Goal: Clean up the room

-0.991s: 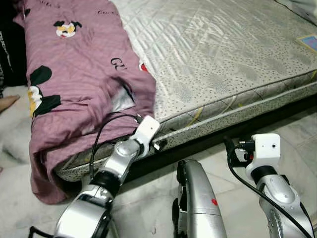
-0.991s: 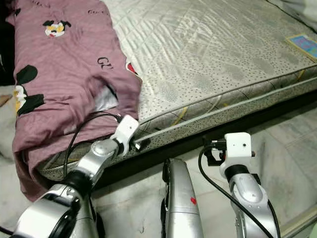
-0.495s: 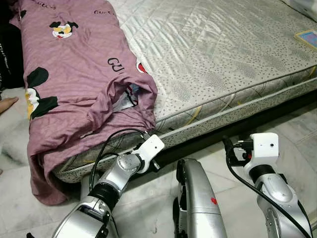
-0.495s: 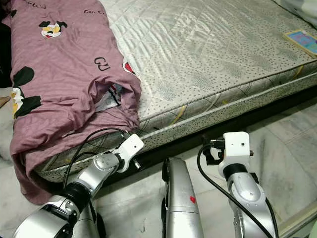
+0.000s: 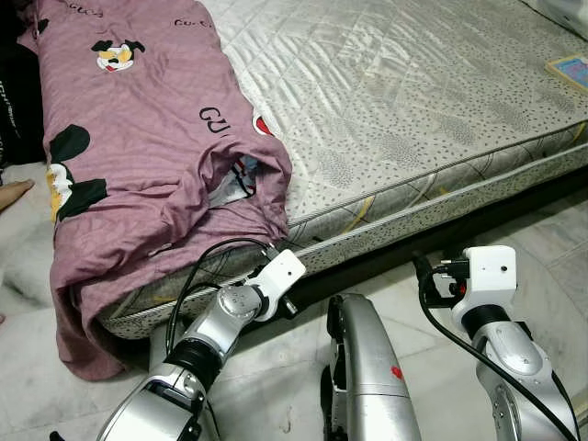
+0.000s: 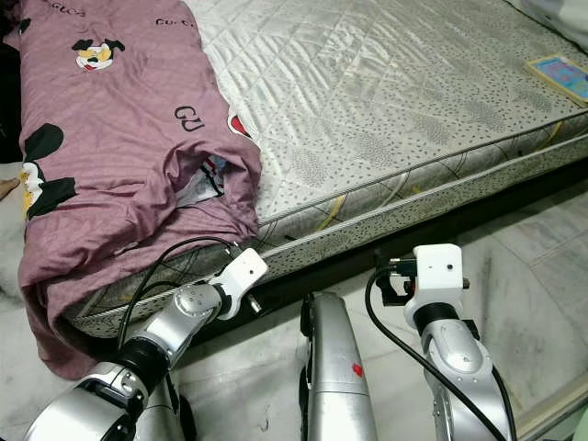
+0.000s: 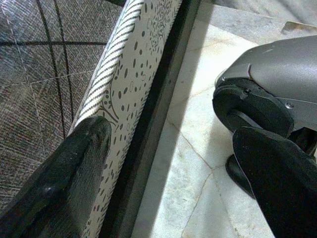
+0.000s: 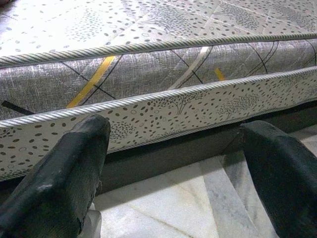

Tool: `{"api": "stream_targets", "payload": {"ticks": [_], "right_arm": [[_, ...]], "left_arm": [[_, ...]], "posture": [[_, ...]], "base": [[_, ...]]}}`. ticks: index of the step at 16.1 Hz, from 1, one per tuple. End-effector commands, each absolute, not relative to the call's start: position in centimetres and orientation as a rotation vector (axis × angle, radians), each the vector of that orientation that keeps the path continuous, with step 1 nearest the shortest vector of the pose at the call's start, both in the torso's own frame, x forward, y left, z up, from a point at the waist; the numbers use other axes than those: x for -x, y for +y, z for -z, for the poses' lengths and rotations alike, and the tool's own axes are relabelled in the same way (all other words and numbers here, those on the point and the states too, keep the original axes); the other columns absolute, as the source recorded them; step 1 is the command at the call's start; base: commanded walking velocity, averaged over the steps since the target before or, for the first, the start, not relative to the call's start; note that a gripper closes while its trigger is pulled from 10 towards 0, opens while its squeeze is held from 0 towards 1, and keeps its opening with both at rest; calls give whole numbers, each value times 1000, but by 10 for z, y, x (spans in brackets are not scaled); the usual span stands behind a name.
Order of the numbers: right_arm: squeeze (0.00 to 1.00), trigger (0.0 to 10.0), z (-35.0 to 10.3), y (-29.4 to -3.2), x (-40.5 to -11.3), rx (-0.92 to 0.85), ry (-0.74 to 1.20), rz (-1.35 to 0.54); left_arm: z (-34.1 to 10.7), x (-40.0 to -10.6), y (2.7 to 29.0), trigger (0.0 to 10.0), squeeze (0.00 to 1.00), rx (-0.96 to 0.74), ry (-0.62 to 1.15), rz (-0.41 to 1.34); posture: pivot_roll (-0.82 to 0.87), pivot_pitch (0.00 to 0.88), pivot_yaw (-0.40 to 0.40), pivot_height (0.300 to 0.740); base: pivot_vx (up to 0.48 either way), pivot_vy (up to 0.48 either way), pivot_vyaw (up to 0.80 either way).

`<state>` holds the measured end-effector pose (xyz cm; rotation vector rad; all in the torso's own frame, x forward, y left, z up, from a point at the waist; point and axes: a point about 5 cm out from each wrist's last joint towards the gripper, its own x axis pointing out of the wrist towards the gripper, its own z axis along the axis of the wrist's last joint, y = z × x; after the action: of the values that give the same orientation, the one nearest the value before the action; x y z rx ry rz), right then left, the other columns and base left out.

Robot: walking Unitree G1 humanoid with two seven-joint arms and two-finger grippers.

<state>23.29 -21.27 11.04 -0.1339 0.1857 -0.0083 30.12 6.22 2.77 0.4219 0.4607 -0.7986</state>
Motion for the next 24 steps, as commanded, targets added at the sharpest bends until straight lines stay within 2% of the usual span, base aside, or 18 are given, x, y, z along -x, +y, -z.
{"api": "stream_targets", "payload": {"ticks": [1,2,3,4,6,8,11,12,14,15,17,20,24], "right_arm": [[0,10000,-108,-213,-232,133,195,11],[0,10000,-108,-212,-233,131,196,11],[0,10000,-113,-202,-253,136,134,7],[0,10000,-116,-196,-263,139,105,3],[0,10000,-117,-193,-267,136,98,-1],[0,10000,-117,-191,-268,135,91,-3],[0,10000,-115,-191,-272,139,74,2],[0,10000,-115,-190,-272,138,72,1],[0,10000,-114,-190,-273,137,73,-3],[0,10000,-113,-188,-274,136,72,-8],[0,10000,-113,-188,-273,136,71,-8],[0,10000,-112,-192,-267,141,80,6],[0,10000,-111,-195,-260,153,98,10]], "left_arm": [[-28,-300,61,10000,0,-427,460,815],[-26,-298,61,10000,0,-446,458,841],[-90,-323,51,10000,0,-293,52,709],[-121,-328,50,10000,0,-233,-128,650],[-127,-322,37,10000,0,-301,-186,749],[-131,-318,32,10000,0,-312,-211,777],[-154,-318,47,10000,0,-221,-343,573],[-161,-318,62,10000,0,-140,-377,416],[-146,-317,86,10000,0,-5,-280,208],[-123,-314,109,10000,0,73,-162,42],[-102,-312,126,10000,0,144,-34,-75],[-97,-329,144,10000,0,84,33,-98],[-98,-356,149,10000,0,62,147,-58]], "posture": [[-147,139,-22,486],[-145,136,-20,486],[-113,62,-5,486],[-110,61,-7,486],[-105,55,-7,486],[-105,53,-4,486],[-101,45,0,486],[-101,45,0,486],[-93,44,0,486],[-94,46,0,486],[-96,55,-2,486],[-113,74,-4,486],[-126,106,-9,486]], "base": [[0,0,0],[0,0,0],[0,0,0],[0,0,0],[0,0,0],[0,0,0],[0,0,0],[0,0,0],[0,0,0],[0,0,0],[0,0,0],[0,0,0],[0,0,0]]}}
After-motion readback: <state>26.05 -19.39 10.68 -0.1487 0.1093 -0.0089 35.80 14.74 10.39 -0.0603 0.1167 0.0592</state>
